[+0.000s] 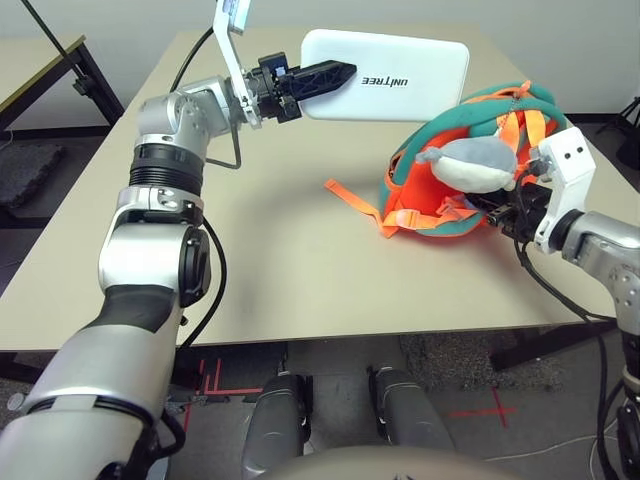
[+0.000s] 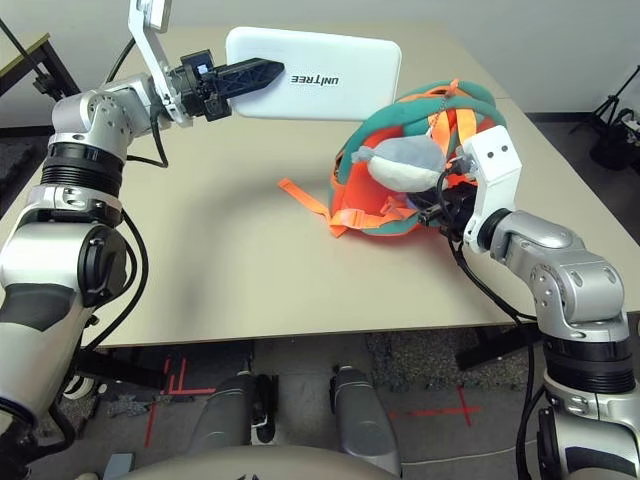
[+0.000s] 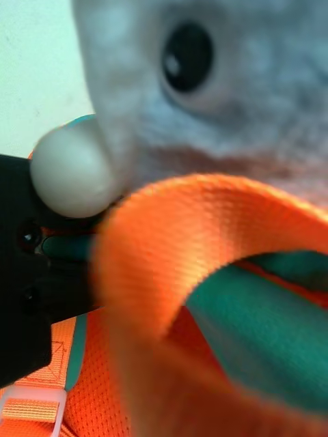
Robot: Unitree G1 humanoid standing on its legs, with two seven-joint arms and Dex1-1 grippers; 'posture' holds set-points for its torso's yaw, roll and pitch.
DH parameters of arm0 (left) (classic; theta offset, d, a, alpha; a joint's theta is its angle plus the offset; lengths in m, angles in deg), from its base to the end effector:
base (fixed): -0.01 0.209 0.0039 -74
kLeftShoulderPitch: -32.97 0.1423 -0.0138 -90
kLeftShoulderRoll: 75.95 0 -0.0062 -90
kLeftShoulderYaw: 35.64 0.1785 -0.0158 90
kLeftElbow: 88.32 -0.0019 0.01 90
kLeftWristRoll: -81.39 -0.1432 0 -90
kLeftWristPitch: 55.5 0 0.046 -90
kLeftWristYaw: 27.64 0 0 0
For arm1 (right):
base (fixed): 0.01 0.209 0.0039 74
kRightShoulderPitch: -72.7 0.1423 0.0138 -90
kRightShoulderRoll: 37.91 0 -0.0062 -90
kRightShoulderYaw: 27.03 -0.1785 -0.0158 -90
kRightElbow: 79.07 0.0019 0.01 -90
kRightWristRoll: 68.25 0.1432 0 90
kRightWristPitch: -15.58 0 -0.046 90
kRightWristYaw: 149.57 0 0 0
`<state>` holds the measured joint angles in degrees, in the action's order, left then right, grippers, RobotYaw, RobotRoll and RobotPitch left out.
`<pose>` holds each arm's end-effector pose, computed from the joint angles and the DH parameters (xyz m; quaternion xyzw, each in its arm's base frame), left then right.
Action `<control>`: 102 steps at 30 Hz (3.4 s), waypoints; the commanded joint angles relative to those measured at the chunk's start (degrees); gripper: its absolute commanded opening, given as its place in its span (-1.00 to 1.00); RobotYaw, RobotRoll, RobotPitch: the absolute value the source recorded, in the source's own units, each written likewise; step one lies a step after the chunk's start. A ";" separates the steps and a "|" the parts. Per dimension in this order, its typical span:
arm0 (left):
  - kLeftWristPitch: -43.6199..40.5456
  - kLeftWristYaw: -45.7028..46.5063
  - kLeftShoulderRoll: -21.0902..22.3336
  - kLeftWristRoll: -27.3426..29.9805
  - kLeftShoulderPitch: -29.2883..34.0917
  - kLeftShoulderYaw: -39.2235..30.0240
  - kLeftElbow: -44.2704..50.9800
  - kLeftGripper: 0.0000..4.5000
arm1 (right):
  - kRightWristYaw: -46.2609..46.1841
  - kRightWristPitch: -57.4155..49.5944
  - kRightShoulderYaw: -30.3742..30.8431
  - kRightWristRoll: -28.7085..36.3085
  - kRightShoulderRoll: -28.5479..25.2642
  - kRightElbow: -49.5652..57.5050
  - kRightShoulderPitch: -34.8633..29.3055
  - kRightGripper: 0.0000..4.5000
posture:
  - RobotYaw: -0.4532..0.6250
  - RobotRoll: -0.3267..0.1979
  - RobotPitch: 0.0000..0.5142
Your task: Put the pencil case into the backpack and zip it.
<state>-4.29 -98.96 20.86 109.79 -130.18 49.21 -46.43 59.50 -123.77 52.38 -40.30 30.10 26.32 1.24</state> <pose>0.3672 0.1777 0.2647 -0.1446 0.0237 -0.6180 0.7724 0.2387 -0.2488 0.1835 -0.0617 0.1266 0.2336 0.9621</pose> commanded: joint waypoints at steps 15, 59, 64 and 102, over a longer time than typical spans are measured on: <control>-0.89 -5.06 3.85 -3.02 -1.26 1.73 0.68 -0.44 | 0.15 -1.72 1.97 -1.03 -0.07 -1.90 0.33 -0.89 | -0.61 0.25 -0.62; 40.46 5.43 -16.53 -27.81 -9.45 11.78 -22.61 -0.44 | 1.24 -1.37 3.92 -3.04 1.18 -4.09 2.68 -0.89 | -0.57 0.25 -0.59; 40.81 12.40 -18.62 -28.72 -9.13 10.72 -24.17 -0.44 | 1.27 -0.85 4.62 -3.40 1.64 -4.68 3.21 -0.89 | -0.57 0.25 -0.59; 21.29 2.17 -6.09 -19.79 -1.99 5.23 -1.70 -1.00 | 3.20 1.20 5.76 -5.58 1.90 -7.51 5.03 -0.89 | -0.52 0.25 -0.65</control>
<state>17.71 -96.71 14.72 89.68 -132.55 53.57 -49.46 62.35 -121.01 56.11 -45.31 31.76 19.96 7.19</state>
